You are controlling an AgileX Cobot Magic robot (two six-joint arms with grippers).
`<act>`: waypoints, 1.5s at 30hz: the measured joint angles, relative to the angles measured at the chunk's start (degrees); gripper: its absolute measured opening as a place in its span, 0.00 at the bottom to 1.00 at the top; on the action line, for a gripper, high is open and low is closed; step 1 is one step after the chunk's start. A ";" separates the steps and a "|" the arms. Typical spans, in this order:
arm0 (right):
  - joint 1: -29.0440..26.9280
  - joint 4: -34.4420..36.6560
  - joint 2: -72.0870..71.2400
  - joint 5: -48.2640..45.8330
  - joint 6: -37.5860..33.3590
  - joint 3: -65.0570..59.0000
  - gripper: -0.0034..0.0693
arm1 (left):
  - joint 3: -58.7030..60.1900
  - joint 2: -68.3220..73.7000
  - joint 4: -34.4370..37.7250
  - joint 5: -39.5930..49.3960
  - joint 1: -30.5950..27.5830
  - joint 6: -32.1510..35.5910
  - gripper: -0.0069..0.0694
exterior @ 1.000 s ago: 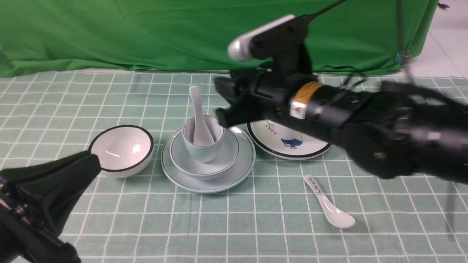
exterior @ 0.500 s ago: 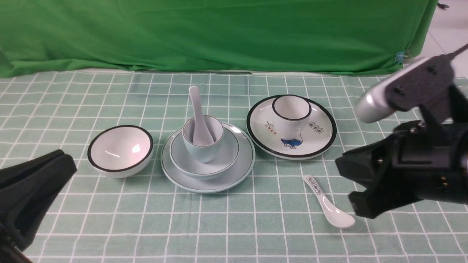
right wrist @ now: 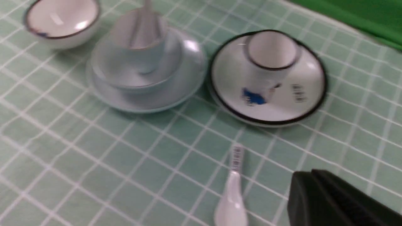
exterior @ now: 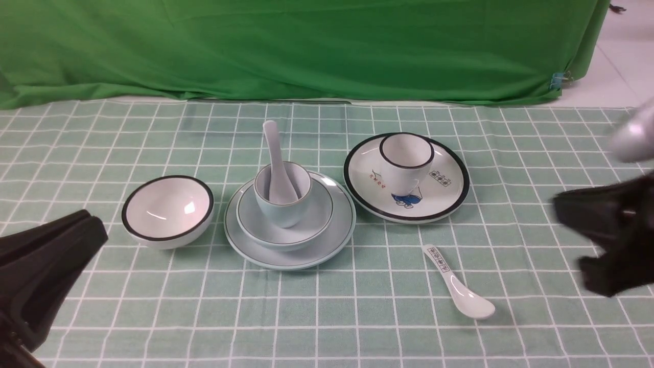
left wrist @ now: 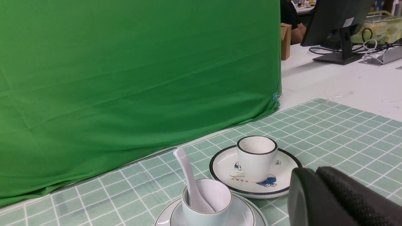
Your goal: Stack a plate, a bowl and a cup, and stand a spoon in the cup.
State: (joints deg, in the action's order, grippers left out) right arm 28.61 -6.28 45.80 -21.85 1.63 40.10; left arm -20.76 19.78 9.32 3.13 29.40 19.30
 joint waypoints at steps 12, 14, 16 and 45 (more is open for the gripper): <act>-27.93 2.04 -38.56 11.13 -1.63 -38.06 0.07 | 0.00 0.00 -0.12 0.04 0.00 0.07 0.11; -28.55 2.24 -41.17 10.92 -1.63 -39.72 0.07 | 0.00 0.00 -0.17 0.04 0.00 0.14 0.11; -28.84 2.55 -44.01 10.15 -1.63 -40.35 0.07 | 0.00 0.00 -0.17 0.04 0.00 0.26 0.11; -28.90 3.14 -45.70 7.21 -1.63 -40.42 0.11 | 0.07 -0.07 -0.35 0.67 0.00 0.42 0.11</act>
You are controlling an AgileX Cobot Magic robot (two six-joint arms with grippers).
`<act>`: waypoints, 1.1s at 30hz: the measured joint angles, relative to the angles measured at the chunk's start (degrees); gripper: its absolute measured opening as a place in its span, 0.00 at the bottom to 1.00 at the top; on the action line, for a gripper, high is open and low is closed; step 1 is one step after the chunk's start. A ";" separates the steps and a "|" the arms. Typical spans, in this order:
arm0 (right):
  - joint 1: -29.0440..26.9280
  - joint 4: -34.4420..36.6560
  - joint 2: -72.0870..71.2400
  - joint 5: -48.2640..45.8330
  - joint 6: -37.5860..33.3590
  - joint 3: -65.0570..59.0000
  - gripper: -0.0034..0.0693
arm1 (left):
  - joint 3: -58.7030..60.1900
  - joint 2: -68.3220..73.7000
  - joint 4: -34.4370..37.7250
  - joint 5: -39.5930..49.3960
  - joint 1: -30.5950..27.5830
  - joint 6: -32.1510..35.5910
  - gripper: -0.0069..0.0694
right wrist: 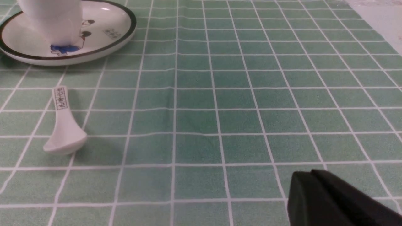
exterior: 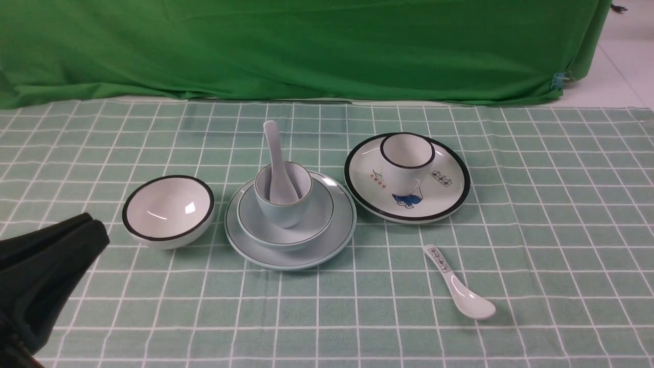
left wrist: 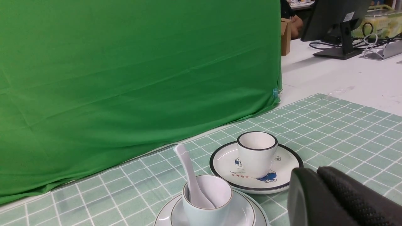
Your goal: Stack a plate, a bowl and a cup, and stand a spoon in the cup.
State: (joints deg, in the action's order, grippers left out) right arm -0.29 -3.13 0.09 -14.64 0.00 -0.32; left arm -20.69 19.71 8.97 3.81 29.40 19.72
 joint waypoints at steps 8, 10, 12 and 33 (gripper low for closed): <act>0.00 0.00 0.00 0.00 0.00 0.00 0.14 | 7.53 -9.97 -3.01 -0.43 -11.74 -4.37 0.11; 0.00 0.00 0.00 0.00 0.00 0.00 0.15 | 10.44 -13.78 -2.90 -0.10 -17.11 -5.65 0.11; 0.00 0.00 0.00 0.00 0.00 0.00 0.16 | 14.02 -17.23 -2.02 1.12 -22.52 -6.51 0.11; -0.05 0.00 -0.04 0.05 0.00 0.00 0.23 | 21.08 -19.44 0.33 11.87 -27.64 -6.60 0.11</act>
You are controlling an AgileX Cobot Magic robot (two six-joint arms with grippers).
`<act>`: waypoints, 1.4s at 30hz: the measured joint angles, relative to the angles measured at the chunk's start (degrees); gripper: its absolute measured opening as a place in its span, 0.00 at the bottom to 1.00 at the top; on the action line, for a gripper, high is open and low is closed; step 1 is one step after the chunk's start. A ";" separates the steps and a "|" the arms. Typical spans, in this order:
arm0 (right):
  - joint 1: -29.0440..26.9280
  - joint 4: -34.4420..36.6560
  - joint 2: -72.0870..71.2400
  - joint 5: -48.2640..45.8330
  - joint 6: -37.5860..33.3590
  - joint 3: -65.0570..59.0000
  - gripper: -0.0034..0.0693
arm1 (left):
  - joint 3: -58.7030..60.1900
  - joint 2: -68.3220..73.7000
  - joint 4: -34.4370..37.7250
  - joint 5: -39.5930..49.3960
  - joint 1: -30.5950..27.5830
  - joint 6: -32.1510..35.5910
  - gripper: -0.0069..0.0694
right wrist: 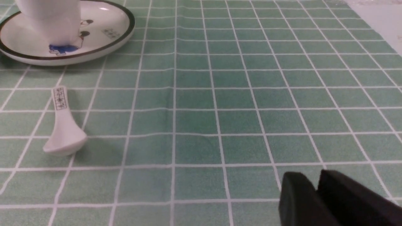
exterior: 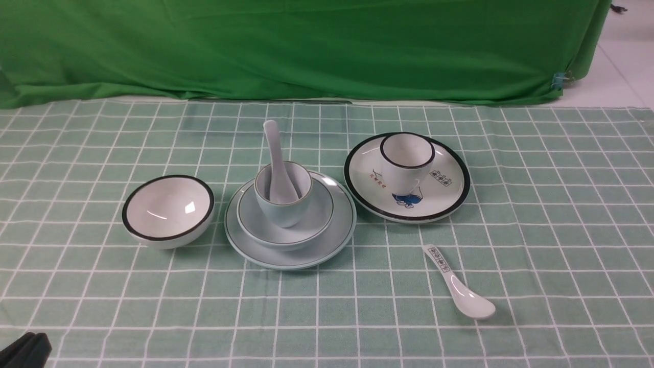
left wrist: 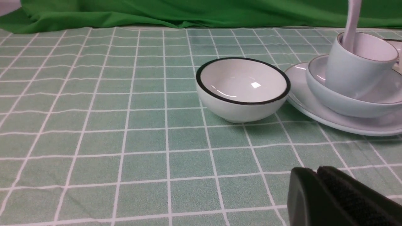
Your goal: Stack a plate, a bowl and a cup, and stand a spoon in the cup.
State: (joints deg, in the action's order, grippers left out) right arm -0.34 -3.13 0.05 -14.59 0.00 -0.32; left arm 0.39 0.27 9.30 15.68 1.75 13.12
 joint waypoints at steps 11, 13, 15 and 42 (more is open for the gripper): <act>0.00 0.00 0.00 0.00 0.00 0.00 0.25 | 0.00 0.65 0.00 -0.29 0.46 0.00 0.11; 0.00 0.00 0.00 0.00 0.00 0.00 0.25 | 0.00 0.72 0.00 -0.29 0.46 0.17 0.11; 0.00 0.00 0.00 0.00 0.00 0.00 0.26 | 0.00 0.77 0.00 -0.29 0.46 0.24 0.11; 0.00 0.00 0.00 0.00 0.00 0.00 0.34 | 0.00 0.94 0.00 -0.34 0.46 0.35 0.11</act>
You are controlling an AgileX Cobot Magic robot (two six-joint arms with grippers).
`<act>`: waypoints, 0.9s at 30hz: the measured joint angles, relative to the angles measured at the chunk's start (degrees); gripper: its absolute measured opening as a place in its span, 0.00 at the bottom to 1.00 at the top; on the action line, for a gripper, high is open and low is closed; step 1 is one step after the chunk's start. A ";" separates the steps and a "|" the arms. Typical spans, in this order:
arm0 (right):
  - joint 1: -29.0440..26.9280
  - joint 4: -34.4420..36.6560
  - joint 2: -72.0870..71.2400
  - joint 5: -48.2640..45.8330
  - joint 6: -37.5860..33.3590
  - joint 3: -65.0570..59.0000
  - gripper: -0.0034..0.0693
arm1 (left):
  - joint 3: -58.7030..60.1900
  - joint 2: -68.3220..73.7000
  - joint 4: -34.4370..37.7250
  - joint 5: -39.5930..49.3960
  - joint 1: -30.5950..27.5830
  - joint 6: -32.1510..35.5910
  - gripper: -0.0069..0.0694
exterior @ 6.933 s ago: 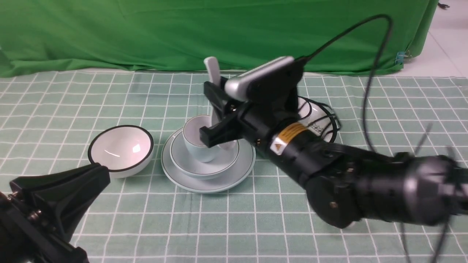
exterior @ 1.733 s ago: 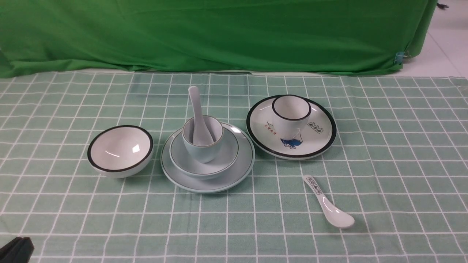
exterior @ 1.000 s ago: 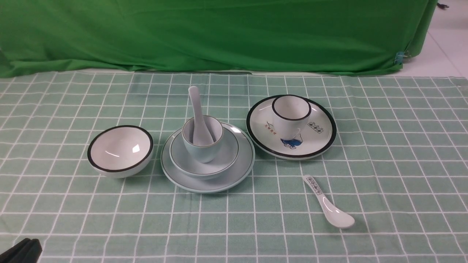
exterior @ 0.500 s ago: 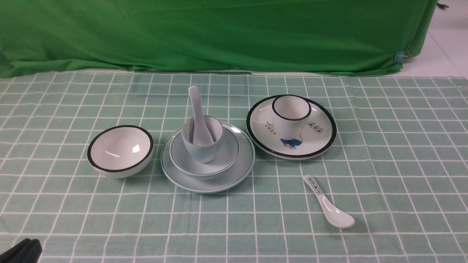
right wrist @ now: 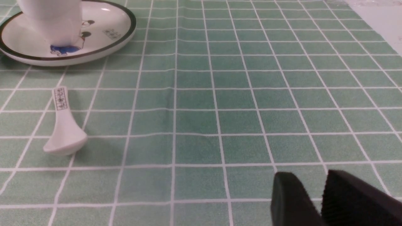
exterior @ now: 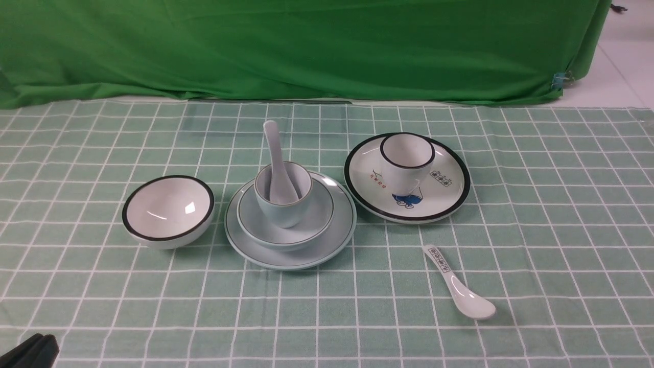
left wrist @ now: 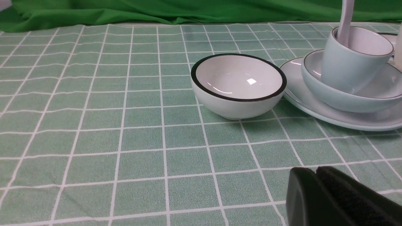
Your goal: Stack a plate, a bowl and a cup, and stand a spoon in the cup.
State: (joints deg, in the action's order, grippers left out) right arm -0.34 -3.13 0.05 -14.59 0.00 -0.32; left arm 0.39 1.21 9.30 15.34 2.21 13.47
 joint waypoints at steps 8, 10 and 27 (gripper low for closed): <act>0.00 0.00 0.00 0.00 0.00 0.00 0.37 | 0.00 0.00 0.00 0.00 0.00 0.00 0.11; 0.00 0.00 0.00 0.00 0.00 0.00 0.37 | 0.00 0.00 0.00 0.00 0.00 0.00 0.11; 0.00 0.00 0.00 0.00 0.00 0.00 0.38 | 0.00 0.00 0.00 0.00 0.00 0.00 0.11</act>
State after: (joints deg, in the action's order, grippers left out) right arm -0.34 -3.13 0.05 -14.59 0.00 -0.32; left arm 0.39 1.21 9.30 15.34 2.21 13.47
